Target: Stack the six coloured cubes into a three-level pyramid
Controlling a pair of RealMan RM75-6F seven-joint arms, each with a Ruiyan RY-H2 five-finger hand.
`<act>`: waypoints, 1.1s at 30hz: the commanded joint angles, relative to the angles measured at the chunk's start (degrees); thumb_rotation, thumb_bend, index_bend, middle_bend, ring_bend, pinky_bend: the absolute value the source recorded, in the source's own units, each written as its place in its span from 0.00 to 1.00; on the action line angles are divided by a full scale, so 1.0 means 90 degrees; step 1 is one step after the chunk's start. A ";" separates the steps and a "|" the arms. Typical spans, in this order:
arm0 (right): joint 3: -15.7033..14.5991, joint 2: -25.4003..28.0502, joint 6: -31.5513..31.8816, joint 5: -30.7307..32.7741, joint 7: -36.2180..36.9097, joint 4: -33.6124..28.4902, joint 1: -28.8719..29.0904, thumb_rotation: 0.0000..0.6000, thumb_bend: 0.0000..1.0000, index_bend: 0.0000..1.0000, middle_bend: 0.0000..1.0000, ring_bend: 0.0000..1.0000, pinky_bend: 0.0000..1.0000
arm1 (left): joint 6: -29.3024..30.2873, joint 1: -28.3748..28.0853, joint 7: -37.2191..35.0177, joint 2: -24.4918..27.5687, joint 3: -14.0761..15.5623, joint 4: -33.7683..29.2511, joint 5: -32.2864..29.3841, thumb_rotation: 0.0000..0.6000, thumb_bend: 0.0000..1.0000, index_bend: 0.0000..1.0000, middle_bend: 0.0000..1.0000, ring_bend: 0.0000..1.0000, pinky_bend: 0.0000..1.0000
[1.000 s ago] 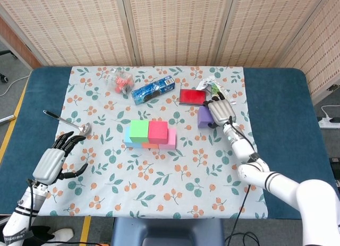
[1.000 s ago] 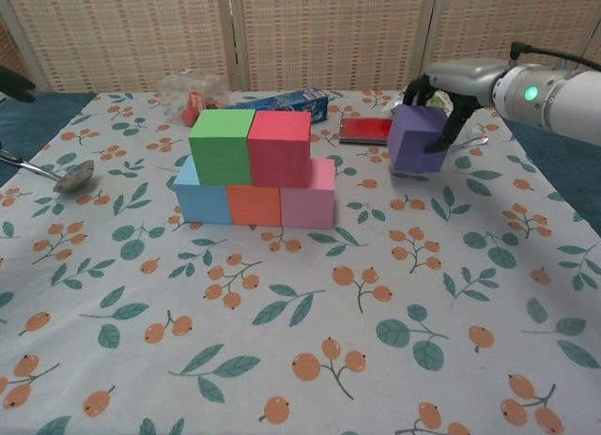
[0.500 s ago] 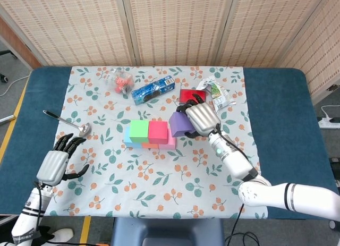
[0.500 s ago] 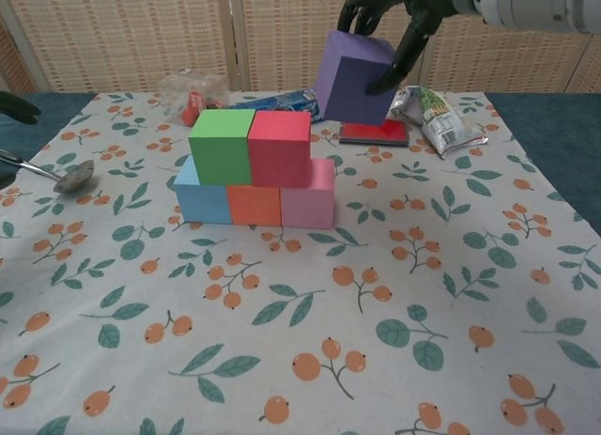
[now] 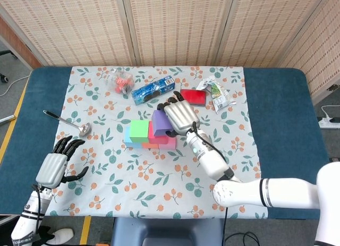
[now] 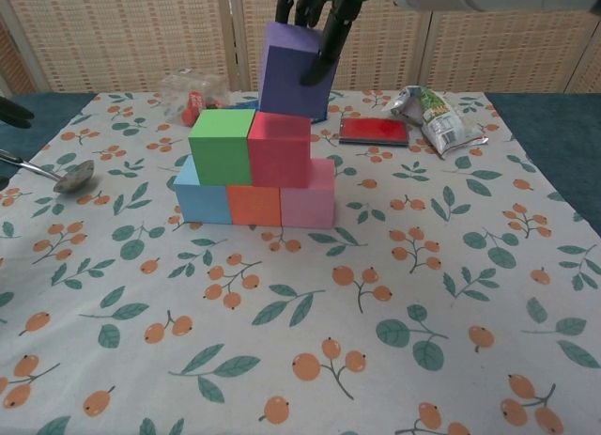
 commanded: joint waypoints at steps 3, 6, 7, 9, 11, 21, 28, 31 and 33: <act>0.0059 -0.0683 0.0225 0.0747 -0.0478 0.0581 0.0700 1.00 0.14 0.41 0.39 0.18 0.00 | -0.0022 0.0032 -0.0136 -0.0020 -0.0014 0.0064 -0.0020 0.62 0.32 0.15 0.14 0.02 0.08; 0.0085 -0.0874 0.0249 0.0935 -0.0565 0.0793 0.0885 1.00 0.14 0.40 0.39 0.18 0.00 | -0.0032 0.0040 -0.0202 -0.0029 -0.0025 0.0101 -0.0013 0.62 0.32 0.15 0.14 0.02 0.08; 0.0092 -0.0918 0.0249 0.0986 -0.0588 0.0848 0.0931 1.00 0.14 0.39 0.39 0.18 0.00 | -0.0033 0.0043 -0.0221 -0.0031 -0.0031 0.0114 -0.0014 0.63 0.32 0.14 0.14 0.02 0.08; 0.0097 -0.0992 0.0247 0.1096 -0.0650 0.0947 0.1025 1.00 0.14 0.36 0.39 0.17 0.00 | -0.0036 0.0052 -0.0273 -0.0034 -0.0043 0.0143 -0.0020 0.62 0.32 0.14 0.13 0.02 0.08; 0.0099 -0.1031 0.0250 0.1151 -0.0684 0.1004 0.1084 1.00 0.14 0.30 0.39 0.14 0.00 | -0.0037 0.0061 -0.0310 -0.0032 -0.0048 0.0165 -0.0017 0.62 0.32 0.14 0.13 0.02 0.08; 0.0051 -0.0847 0.0173 0.1095 -0.0582 0.0755 0.1077 1.00 0.13 0.00 0.19 0.00 0.00 | -0.0070 0.0085 -0.0362 -0.0014 -0.0071 0.0186 -0.0015 0.62 0.32 0.13 0.12 0.01 0.08; -0.0074 -0.0567 -0.0030 0.0920 -0.0442 0.0620 0.0973 1.00 0.11 0.00 0.18 0.00 0.00 | -0.0063 0.0112 -0.0324 0.0021 -0.0069 0.0097 0.0008 0.63 0.32 0.12 0.12 0.01 0.07; -0.0131 -0.0443 -0.0308 0.0592 -0.0240 0.0726 0.0889 1.00 0.09 0.00 0.18 0.00 0.00 | -0.0076 0.0120 -0.0333 0.0033 -0.0081 0.0063 -0.0017 0.63 0.32 0.12 0.11 0.01 0.08; -0.0184 -0.0369 -0.0659 0.0332 -0.0040 0.0879 0.0829 1.00 0.07 0.01 0.18 0.00 0.00 | -0.0084 0.0124 -0.0334 0.0051 -0.0090 0.0028 -0.0028 0.63 0.32 0.12 0.11 0.01 0.07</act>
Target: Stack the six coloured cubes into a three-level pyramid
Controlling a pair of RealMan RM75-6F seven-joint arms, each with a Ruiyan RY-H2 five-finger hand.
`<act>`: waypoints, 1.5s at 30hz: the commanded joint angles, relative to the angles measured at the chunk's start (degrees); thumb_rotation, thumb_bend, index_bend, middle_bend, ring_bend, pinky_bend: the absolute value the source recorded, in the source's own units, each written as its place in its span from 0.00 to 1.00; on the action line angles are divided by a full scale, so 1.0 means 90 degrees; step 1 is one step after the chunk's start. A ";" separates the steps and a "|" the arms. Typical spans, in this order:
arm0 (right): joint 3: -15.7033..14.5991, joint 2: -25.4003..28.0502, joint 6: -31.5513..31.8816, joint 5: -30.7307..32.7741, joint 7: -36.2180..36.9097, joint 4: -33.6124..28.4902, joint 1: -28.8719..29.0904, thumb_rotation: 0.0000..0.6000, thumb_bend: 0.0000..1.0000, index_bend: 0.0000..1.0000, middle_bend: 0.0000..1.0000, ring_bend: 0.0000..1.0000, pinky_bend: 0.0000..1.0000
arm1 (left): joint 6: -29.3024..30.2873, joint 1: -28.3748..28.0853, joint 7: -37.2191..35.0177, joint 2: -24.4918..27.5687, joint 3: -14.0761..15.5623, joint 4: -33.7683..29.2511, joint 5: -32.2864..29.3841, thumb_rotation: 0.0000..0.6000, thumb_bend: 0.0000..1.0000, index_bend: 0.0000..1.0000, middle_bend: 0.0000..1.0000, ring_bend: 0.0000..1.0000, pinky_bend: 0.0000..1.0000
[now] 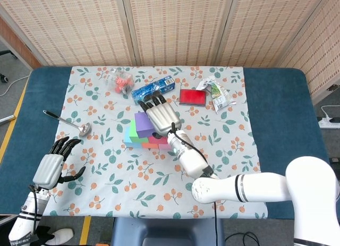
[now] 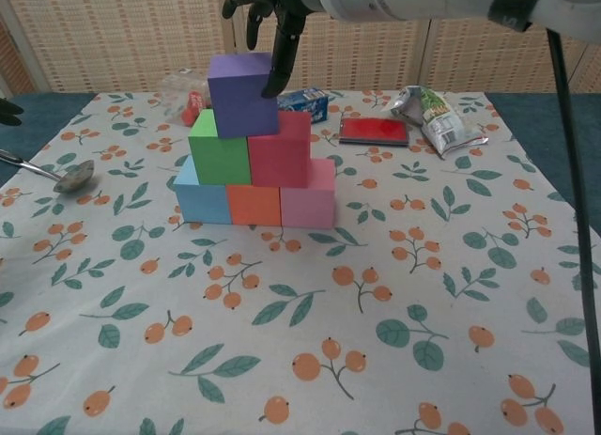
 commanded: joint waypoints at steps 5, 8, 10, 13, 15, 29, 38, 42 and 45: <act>-0.0247 0.0155 -0.1071 -0.0970 0.0688 0.0598 -0.0182 1.00 0.04 0.09 0.18 0.00 0.00 | -0.0015 0.0025 -0.0037 0.0067 -0.0018 -0.0109 -0.0036 0.63 0.32 0.12 0.10 0.00 0.07; -0.0321 0.0117 -0.1226 -0.1257 0.0913 0.0765 -0.0215 1.00 0.03 0.14 0.18 0.00 0.00 | -0.0029 0.0036 -0.0064 0.0090 -0.0015 -0.0132 -0.0039 0.62 0.32 0.12 0.10 0.00 0.07; -0.0360 0.0093 -0.1288 -0.1355 0.1033 0.0845 -0.0217 1.00 0.03 0.16 0.18 0.00 0.00 | -0.0037 0.0041 -0.0076 0.0107 -0.0010 -0.0142 -0.0032 0.62 0.32 0.12 0.10 0.00 0.07; -0.0411 0.0055 -0.1345 -0.1480 0.1169 0.0941 -0.0206 1.00 0.03 0.18 0.18 0.00 0.00 | -0.0021 0.0058 -0.0091 0.0115 -0.0012 -0.0152 -0.0026 0.63 0.32 0.11 0.10 0.00 0.07; -0.0456 0.0019 -0.1354 -0.1530 0.1217 0.1009 -0.0182 1.00 0.03 0.19 0.18 0.00 0.00 | -0.0015 0.0068 -0.0117 0.0118 -0.0011 -0.0157 -0.0019 0.62 0.32 0.11 0.10 0.00 0.07; -0.0529 -0.0229 -0.0945 -0.1437 0.1276 0.1212 -0.0007 1.00 0.03 0.40 0.30 0.03 0.00 | -0.0004 0.0092 -0.0268 0.0099 -0.0025 -0.0071 0.0027 0.62 0.32 0.10 0.09 0.00 0.07; -0.0478 -0.0218 -0.0267 -0.0956 0.0840 0.0780 0.0105 1.00 0.03 0.40 0.38 0.13 0.00 | 0.0012 0.0098 -0.0315 0.0073 -0.0021 -0.0024 0.0082 0.63 0.32 0.10 0.08 0.00 0.07; -0.0456 -0.0286 0.0136 -0.0523 0.0481 0.0585 0.0197 1.00 0.03 0.39 0.39 0.15 0.00 | -0.0004 0.0089 -0.0331 0.0061 -0.0008 -0.0004 0.0119 0.62 0.32 0.10 0.08 0.00 0.07; -0.0404 -0.0348 0.0342 -0.0210 0.0271 0.0497 0.0264 1.00 0.03 0.38 0.39 0.15 0.00 | -0.0021 0.0083 -0.0344 0.0052 0.0000 0.0010 0.0131 0.63 0.32 0.09 0.08 0.00 0.07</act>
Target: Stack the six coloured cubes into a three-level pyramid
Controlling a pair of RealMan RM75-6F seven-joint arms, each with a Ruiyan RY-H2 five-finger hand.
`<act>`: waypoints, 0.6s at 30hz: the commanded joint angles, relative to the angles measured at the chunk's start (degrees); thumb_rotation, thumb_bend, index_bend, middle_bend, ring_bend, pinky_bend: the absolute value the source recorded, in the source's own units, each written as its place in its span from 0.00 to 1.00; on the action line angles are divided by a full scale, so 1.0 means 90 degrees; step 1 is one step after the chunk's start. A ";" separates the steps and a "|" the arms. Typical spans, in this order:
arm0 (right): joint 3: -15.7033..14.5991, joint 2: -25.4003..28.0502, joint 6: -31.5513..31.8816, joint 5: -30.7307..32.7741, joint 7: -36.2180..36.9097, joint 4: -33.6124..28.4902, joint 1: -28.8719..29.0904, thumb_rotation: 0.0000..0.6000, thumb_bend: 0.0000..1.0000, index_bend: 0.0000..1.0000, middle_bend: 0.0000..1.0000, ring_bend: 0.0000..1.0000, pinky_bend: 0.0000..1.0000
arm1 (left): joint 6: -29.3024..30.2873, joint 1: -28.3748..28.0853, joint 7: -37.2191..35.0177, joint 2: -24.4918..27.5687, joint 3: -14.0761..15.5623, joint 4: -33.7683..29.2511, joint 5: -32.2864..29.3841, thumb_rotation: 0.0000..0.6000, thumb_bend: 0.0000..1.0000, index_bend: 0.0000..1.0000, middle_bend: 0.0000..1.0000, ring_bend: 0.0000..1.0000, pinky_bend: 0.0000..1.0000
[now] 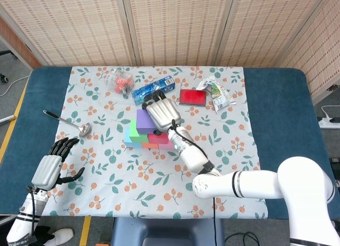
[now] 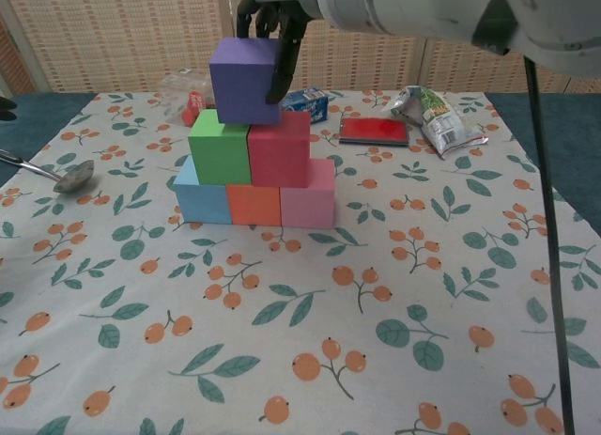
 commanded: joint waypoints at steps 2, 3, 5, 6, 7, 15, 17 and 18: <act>0.0085 -0.0110 0.0265 0.0404 -0.0312 -0.0148 0.0120 1.00 0.03 0.38 0.39 0.15 0.00 | 0.0006 0.0003 -0.0027 -0.0013 0.0006 0.0023 0.0018 0.62 0.32 0.09 0.08 0.00 0.07; 0.0099 -0.0138 0.0302 0.0462 -0.0372 -0.0153 0.0143 1.00 0.03 0.37 0.39 0.15 0.00 | 0.0013 0.0007 -0.0041 -0.0017 0.0010 0.0035 0.0026 0.62 0.32 0.09 0.08 0.00 0.07; 0.0123 -0.0194 0.0350 0.0545 -0.0453 -0.0145 0.0175 1.00 0.03 0.37 0.39 0.15 0.00 | 0.0025 0.0014 -0.0059 -0.0022 0.0014 0.0057 0.0038 0.62 0.32 0.09 0.08 0.00 0.07; 0.0137 -0.0217 0.0365 0.0587 -0.0482 -0.0142 0.0187 1.00 0.03 0.37 0.39 0.15 0.00 | 0.0030 0.0018 -0.0071 -0.0024 0.0017 0.0065 0.0042 0.63 0.32 0.09 0.08 0.00 0.07; 0.0153 -0.0240 0.0375 0.0615 -0.0503 -0.0135 0.0198 1.00 0.03 0.37 0.39 0.15 0.00 | 0.0036 0.0022 -0.0084 -0.0027 0.0018 0.0075 0.0046 0.63 0.32 0.09 0.08 0.00 0.07; 0.0237 -0.0343 0.0449 0.0702 -0.0626 -0.0061 0.0212 1.00 0.03 0.37 0.39 0.15 0.00 | 0.0062 0.0053 -0.0170 -0.0041 0.0038 0.0146 0.0066 0.63 0.32 0.09 0.08 0.00 0.07; 0.0258 -0.0344 0.0470 0.0706 -0.0641 -0.0060 0.0200 1.00 0.03 0.36 0.39 0.15 0.00 | 0.0064 0.0055 -0.0183 -0.0046 0.0039 0.0160 0.0071 0.62 0.32 0.09 0.08 0.00 0.07; 0.0265 -0.0344 0.0479 0.0715 -0.0652 -0.0061 0.0195 1.00 0.03 0.36 0.39 0.15 0.00 | 0.0064 0.0054 -0.0183 -0.0047 0.0038 0.0163 0.0074 0.63 0.32 0.09 0.08 0.00 0.07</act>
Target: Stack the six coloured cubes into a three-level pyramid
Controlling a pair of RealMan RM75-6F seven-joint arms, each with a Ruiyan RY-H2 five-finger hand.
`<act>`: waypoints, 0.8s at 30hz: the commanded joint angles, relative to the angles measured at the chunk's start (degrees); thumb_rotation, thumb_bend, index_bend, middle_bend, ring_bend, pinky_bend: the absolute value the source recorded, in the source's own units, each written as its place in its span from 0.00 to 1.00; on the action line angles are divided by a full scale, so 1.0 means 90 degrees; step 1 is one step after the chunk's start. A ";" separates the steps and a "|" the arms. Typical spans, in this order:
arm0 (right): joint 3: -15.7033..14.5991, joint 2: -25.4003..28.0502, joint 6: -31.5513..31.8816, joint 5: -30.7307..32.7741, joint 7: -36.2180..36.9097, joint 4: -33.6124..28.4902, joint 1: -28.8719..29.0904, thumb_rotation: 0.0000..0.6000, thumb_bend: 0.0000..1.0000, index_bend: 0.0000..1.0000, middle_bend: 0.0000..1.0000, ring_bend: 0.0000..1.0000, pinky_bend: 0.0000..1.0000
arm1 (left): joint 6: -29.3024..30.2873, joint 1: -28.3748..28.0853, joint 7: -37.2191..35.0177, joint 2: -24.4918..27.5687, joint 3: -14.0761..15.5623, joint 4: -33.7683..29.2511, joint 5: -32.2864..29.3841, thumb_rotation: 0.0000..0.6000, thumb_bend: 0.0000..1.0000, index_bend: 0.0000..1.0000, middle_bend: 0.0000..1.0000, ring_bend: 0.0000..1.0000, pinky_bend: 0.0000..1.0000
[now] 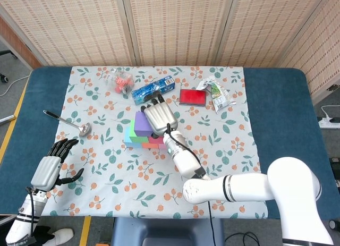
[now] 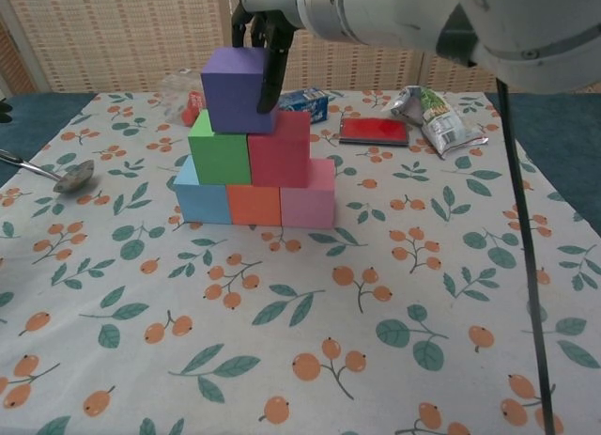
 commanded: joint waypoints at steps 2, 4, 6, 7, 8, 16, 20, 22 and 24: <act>0.0031 -0.0001 0.0017 0.0029 -0.0037 -0.0009 -0.0015 1.00 0.03 0.36 0.39 0.15 0.00 | -0.0001 -0.0004 -0.0003 -0.0004 -0.0003 0.0004 0.0010 0.63 0.32 0.09 0.08 0.00 0.07; 0.0050 -0.0004 0.0010 0.0036 -0.0045 -0.0007 -0.0021 1.00 0.03 0.36 0.39 0.15 0.00 | 0.0004 -0.0005 -0.0003 -0.0003 -0.0006 0.0003 0.0017 0.62 0.32 0.09 0.08 0.00 0.07; 0.0057 -0.0013 0.0004 0.0052 -0.0069 0.0005 -0.0026 1.00 0.03 0.36 0.39 0.15 0.00 | 0.0004 -0.0003 -0.0006 -0.0002 -0.0004 0.0000 0.0019 0.62 0.32 0.09 0.08 0.00 0.07; 0.0056 -0.0017 0.0000 0.0060 -0.0084 0.0009 -0.0027 1.00 0.03 0.36 0.39 0.15 0.00 | 0.0004 -0.0001 -0.0008 -0.0003 -0.0003 0.0002 0.0018 0.63 0.32 0.09 0.08 0.00 0.07; 0.0061 -0.0018 -0.0010 0.0084 -0.0100 0.0011 -0.0029 1.00 0.03 0.36 0.39 0.15 0.00 | 0.0004 0.0001 -0.0015 -0.0006 -0.0002 0.0008 0.0017 0.63 0.32 0.09 0.08 0.00 0.07; 0.0090 -0.0042 -0.0038 0.0157 -0.0167 0.0039 -0.0042 1.00 0.03 0.35 0.39 0.15 0.00 | -0.0014 -0.0001 -0.0015 -0.0023 0.0000 0.0023 0.0012 0.63 0.32 0.09 0.08 0.00 0.07; 0.0102 -0.0063 -0.0048 0.0176 -0.0191 0.0057 -0.0044 1.00 0.03 0.35 0.39 0.15 0.00 | -0.0013 0.0003 -0.0038 -0.0024 -0.0001 0.0026 0.0009 0.62 0.32 0.09 0.08 0.00 0.07; 0.0111 -0.0066 -0.0049 0.0182 -0.0203 0.0056 -0.0046 1.00 0.03 0.34 0.39 0.15 0.00 | -0.0013 0.0005 -0.0049 -0.0026 0.0001 0.0037 0.0010 0.63 0.32 0.09 0.08 0.00 0.07; 0.0109 -0.0062 -0.0046 0.0191 -0.0224 0.0043 -0.0051 1.00 0.03 0.33 0.39 0.15 0.00 | -0.0011 0.0007 -0.0066 -0.0031 0.0001 0.0047 0.0013 0.63 0.32 0.09 0.08 0.00 0.07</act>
